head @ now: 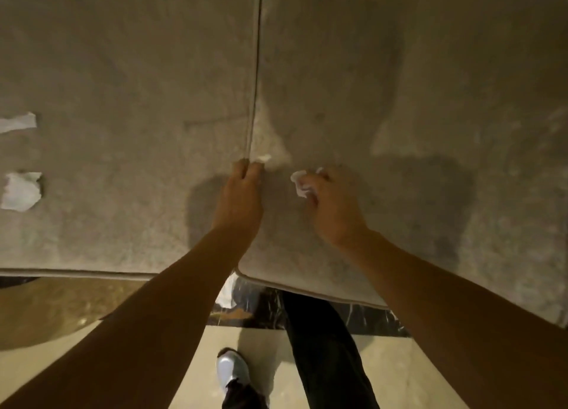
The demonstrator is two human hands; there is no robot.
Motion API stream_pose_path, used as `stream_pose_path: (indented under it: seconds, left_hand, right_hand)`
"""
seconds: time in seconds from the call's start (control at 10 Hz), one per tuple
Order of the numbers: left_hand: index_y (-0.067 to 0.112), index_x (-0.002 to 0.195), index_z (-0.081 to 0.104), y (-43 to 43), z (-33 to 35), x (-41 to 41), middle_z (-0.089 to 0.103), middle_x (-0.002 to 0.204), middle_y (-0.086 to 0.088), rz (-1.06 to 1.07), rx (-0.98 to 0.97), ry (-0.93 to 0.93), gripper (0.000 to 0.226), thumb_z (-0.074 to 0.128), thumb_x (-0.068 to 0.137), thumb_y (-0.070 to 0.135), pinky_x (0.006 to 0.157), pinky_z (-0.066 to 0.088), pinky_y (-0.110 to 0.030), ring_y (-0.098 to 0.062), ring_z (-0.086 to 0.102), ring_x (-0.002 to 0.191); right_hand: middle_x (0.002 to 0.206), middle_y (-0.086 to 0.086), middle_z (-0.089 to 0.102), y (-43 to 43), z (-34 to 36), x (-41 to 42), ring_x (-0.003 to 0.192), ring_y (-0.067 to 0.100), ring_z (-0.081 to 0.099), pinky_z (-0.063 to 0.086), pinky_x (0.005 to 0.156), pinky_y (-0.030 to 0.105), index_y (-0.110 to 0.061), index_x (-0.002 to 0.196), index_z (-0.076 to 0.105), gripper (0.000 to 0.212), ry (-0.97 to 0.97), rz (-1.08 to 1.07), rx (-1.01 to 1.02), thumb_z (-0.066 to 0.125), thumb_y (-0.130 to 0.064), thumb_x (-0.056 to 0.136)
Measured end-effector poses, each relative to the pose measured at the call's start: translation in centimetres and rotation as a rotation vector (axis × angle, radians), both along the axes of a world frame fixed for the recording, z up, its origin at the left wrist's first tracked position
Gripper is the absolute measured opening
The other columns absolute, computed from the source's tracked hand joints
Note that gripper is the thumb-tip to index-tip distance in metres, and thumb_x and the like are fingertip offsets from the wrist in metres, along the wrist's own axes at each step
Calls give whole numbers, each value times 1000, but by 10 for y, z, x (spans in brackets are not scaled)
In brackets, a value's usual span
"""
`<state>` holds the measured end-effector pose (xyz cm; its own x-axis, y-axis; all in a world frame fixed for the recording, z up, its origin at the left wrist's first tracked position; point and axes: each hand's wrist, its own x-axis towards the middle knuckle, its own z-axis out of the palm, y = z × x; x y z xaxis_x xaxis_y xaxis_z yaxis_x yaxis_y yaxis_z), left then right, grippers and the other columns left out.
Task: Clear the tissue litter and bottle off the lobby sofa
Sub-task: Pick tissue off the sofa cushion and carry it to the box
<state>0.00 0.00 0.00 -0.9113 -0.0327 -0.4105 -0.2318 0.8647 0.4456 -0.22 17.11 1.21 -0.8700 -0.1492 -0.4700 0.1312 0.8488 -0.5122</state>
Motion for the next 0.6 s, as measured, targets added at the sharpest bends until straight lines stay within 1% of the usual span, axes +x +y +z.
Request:
stream_pose_path:
  seconds: [0.1, 0.2, 0.3, 0.4, 0.5, 0.6]
  left_hand:
    - [-4, 101, 60, -9, 22, 0, 60, 98, -24, 7, -21, 85, 18, 53, 85, -6, 65, 32, -19, -36, 57, 80]
    - [2, 101, 59, -15, 69, 13, 58, 92, -14, 47, -23, 64, 15, 52, 88, 6, 58, 38, -24, -26, 53, 74]
    - [4, 111, 57, -21, 137, 47, 57, 105, -17, -5, -2, 9, 27, 50, 85, 1, 77, 48, -37, -34, 57, 90]
    - [4, 107, 59, -21, 216, 101, 56, 105, -17, -104, 48, 97, 25, 52, 84, -2, 68, 40, -27, -29, 55, 82]
    - [9, 104, 60, -22, 275, 141, 55, 102, -12, -162, 23, 175, 23, 56, 84, -1, 65, 38, -27, -19, 46, 75]
    - [11, 103, 59, -20, 341, 184, 53, 101, -10, -232, 53, 233, 29, 58, 79, -4, 68, 38, -28, -21, 48, 81]
  right_hand:
    - [116, 17, 61, 7, 22, 0, 107, 32, 58, 47, 94, 39, -8, 113, 67, 32, 26, -3, -100, 52, 3, 87]
    - [115, 17, 64, 13, 61, 2, 107, 30, 60, 46, 97, 34, -6, 106, 69, 29, 29, -47, -91, 53, 5, 85]
    - [116, 19, 61, 13, 124, 20, 108, 33, 57, 43, 89, 31, -5, 109, 67, 27, 0, -57, 62, 53, 1, 86]
    - [116, 19, 63, 14, 214, 63, 107, 31, 60, 42, 84, 24, -3, 107, 67, 28, 84, -85, 75, 56, 2, 82]
    - [112, 17, 67, 11, 289, 120, 104, 29, 63, 42, 82, 20, -2, 112, 66, 30, 229, -205, 10, 58, -2, 83]
    - [117, 14, 66, 13, 358, 191, 106, 28, 63, 44, 92, 21, -5, 122, 62, 34, 277, -311, -40, 60, -9, 88]
